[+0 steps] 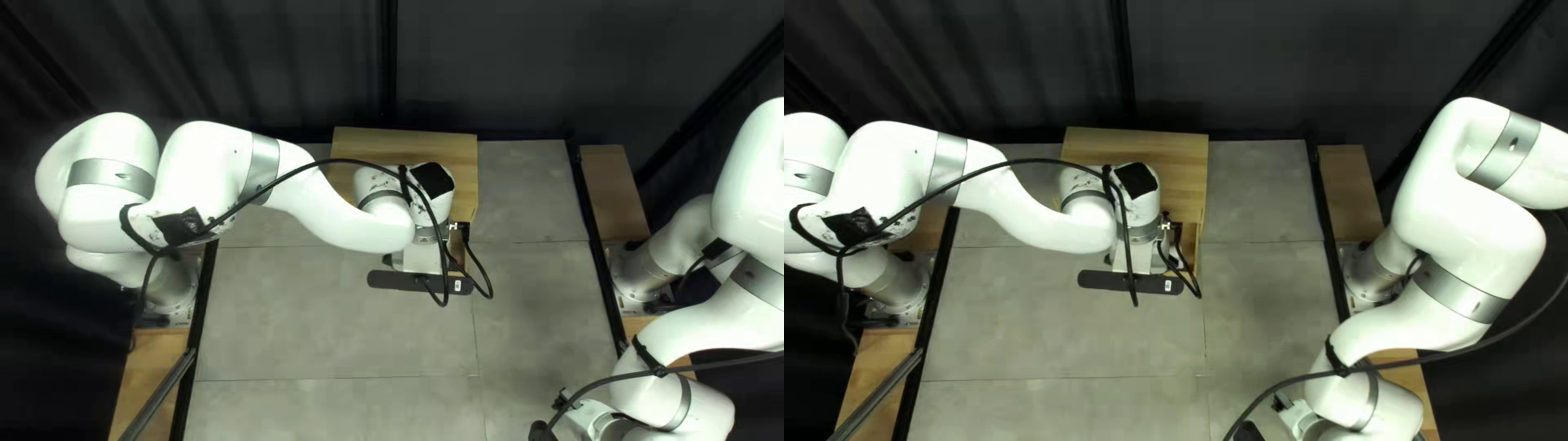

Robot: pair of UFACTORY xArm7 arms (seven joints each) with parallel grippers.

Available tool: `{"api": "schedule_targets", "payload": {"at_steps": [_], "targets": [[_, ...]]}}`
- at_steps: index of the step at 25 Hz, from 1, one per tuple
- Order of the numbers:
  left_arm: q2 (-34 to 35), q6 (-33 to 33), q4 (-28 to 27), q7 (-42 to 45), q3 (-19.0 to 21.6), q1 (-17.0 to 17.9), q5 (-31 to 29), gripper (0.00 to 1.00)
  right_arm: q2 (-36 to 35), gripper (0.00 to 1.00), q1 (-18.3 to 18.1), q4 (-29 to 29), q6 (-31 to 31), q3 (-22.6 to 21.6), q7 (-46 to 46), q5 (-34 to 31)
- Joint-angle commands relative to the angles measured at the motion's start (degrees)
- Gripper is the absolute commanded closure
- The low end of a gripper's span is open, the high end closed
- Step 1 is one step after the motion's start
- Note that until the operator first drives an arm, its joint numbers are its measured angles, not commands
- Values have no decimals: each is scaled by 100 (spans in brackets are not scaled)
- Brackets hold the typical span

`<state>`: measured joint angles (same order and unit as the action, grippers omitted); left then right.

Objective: Open drawers and place objects into drawer and close

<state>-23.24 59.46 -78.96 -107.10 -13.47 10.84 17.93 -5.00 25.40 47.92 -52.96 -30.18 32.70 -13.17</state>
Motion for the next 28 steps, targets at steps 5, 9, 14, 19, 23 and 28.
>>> {"api": "schedule_targets", "payload": {"at_steps": [5, 9, 14, 19, 23, 28], "targets": [[-57, -54, 25, -83, -26, -73, 26, 100, 0, 0, 0, 0, 0, 0, 0, 0], [-35, -77, 34, -84, -65, -88, -18, 100, 0, 0, 0, 0, 0, 0, 0, 0], [-75, -83, -42, -32, -102, -82, -85, 100, 0, 0, 0, 0, 0, 0, 0, 0], [-85, -120, -47, 37, -111, -44, -126, 100, 0, 0, 0, 0, 0, 0, 0, 0], [-108, -33, -129, 101, -147, -27, -221, 100, 0, 0, 0, 0, 0, 0, 0, 0], [-183, 25, -220, 121, -159, -35, -250, 100, 0, 0, 0, 0, 0, 0, 0, 0]]}}
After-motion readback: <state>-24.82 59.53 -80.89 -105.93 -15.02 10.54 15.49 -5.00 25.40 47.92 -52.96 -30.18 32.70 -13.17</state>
